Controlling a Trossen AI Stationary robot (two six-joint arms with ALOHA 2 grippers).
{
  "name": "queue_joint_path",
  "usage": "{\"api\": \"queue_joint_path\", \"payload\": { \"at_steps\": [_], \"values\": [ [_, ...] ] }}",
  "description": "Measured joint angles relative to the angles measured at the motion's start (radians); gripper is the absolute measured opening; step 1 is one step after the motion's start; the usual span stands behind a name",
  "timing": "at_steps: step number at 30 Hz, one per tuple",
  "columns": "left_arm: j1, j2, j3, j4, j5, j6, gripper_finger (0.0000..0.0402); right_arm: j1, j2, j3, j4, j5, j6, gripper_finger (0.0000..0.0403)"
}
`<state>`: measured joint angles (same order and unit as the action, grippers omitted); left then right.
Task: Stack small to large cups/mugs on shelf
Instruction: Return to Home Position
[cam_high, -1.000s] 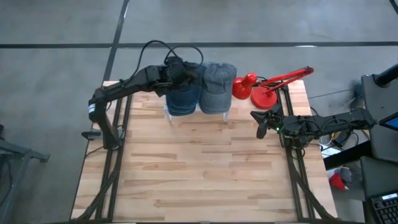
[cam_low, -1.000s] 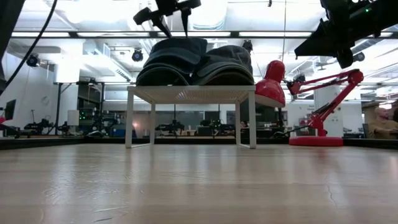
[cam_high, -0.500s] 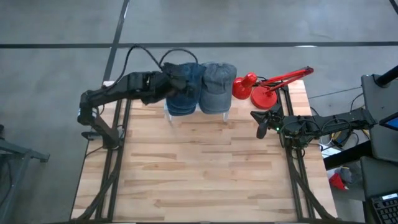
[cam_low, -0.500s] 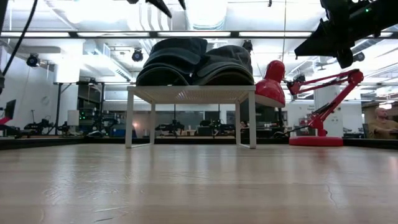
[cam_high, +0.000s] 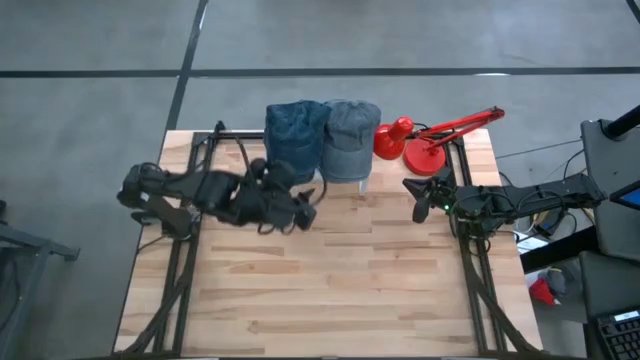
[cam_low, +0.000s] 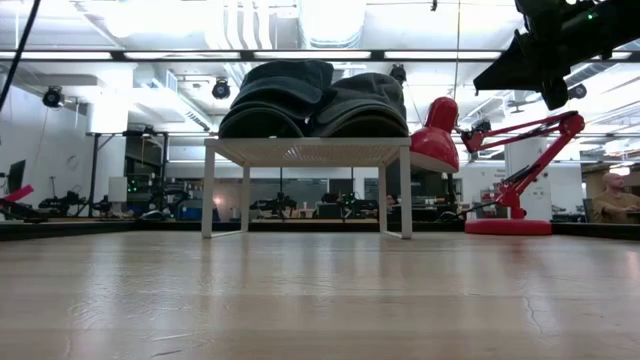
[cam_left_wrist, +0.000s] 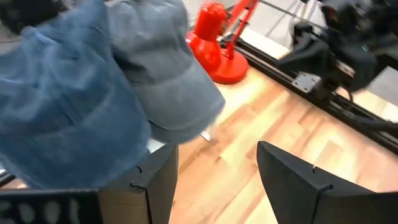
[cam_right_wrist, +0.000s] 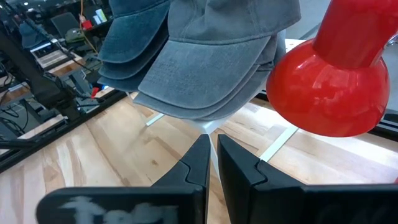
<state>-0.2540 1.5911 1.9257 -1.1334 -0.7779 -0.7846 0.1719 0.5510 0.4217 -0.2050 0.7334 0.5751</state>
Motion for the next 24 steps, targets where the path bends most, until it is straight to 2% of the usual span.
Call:
{"api": "queue_joint_path", "payload": {
  "at_steps": [5,10,14,18,24],
  "values": [
    [-0.054,-0.04,-0.137,0.103,-0.01,-0.021,0.0216,0.0,0.0,0.0,0.0,0.0,0.0,0.0029],
    [-0.061,-0.143,-0.358,0.298,0.0,0.012,0.0216,0.0,0.0,0.0,0.0,0.0,0.0,0.0029],
    [-0.061,-0.285,-0.576,0.521,0.04,0.118,0.0216,0.0,0.0,0.0,0.0,0.0,0.0,0.0029],
    [-0.061,-0.446,-0.804,0.734,0.133,0.246,0.0216,0.0,0.0,0.0,0.0,0.0,0.0,0.0029],
    [-0.061,-0.682,-1.083,0.899,0.218,0.343,0.0216,0.0,0.0,0.0,0.003,0.0,0.0,0.0029]
  ]
}}
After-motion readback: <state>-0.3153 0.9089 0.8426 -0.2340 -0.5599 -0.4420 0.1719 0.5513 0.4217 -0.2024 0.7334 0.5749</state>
